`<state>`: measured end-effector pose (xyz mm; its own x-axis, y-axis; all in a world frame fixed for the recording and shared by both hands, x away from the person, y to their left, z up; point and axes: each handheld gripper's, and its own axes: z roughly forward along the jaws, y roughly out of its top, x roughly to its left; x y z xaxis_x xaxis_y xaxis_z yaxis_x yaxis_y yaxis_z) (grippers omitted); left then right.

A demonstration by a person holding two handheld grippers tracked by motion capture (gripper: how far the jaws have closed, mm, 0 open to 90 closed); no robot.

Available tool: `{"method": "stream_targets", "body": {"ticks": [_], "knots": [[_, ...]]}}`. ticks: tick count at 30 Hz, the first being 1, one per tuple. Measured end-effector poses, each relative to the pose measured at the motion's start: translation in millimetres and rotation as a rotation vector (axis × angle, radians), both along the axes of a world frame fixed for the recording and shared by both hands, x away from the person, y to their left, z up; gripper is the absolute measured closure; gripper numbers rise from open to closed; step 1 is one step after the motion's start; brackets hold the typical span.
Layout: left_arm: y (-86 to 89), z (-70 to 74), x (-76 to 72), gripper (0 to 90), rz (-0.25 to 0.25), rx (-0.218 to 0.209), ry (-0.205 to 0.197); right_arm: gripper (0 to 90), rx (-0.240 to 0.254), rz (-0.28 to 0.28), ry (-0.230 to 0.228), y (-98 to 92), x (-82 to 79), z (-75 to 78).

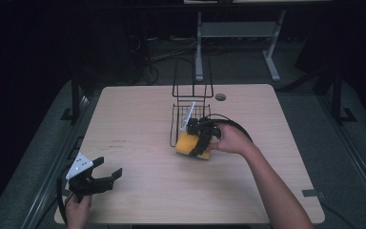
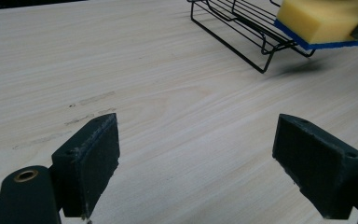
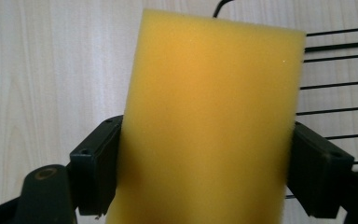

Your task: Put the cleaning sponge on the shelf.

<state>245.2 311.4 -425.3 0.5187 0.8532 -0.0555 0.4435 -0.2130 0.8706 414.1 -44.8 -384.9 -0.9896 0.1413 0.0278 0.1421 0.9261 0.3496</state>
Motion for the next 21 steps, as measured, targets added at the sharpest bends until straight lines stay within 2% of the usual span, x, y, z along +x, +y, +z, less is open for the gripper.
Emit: {"method": "stream_targets", "body": {"ticks": [3, 4, 12, 16, 21], "knots": [[-0.1, 0.2, -0.1, 14.1, 0.000, -0.001, 0.000, 20.8, -0.002, -0.010, 0.005, 1.0, 4.4, -0.1], [-0.2, 0.2, -0.1, 14.0, 0.000, -0.002, 0.000, 20.9, 0.012, -0.004, 0.017, 0.8, 8.2, -0.8], [-0.8, -0.4, 0.2, 14.1, -0.003, -0.005, 0.005, 20.9, 0.017, -0.014, 0.024, 0.2, 14.1, -4.5], [-1.1, -0.4, 0.5, 14.1, -0.004, -0.002, 0.006, 20.8, 0.004, -0.011, 0.013, 0.4, 16.9, -0.7], [-0.6, -0.2, 0.4, 14.1, -0.005, -0.002, 0.003, 20.8, 0.020, -0.008, 0.019, 2.3, 23.6, 3.7]]}}
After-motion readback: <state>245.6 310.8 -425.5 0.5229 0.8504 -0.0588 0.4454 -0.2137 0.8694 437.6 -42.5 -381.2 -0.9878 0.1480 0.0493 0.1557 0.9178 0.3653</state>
